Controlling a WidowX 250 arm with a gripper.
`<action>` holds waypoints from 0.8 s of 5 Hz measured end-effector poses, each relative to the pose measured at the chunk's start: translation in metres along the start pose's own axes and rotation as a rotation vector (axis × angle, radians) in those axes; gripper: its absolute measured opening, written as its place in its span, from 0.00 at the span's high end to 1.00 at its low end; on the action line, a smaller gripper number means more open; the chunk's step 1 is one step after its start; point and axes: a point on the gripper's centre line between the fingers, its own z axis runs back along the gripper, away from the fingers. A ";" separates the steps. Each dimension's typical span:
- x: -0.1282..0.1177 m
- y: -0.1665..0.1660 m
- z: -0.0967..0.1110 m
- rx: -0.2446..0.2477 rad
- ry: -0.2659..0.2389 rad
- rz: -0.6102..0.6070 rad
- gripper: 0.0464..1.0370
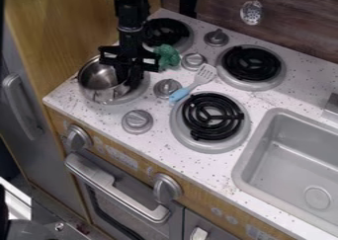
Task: Move the silver pot to the lower right burner
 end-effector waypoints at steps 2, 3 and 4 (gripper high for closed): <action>-0.046 -0.046 0.036 -0.156 -0.225 -0.037 0.98; -0.067 -0.086 0.051 -0.105 -0.241 -0.196 0.98; -0.085 -0.135 0.045 -0.048 -0.211 -0.286 0.98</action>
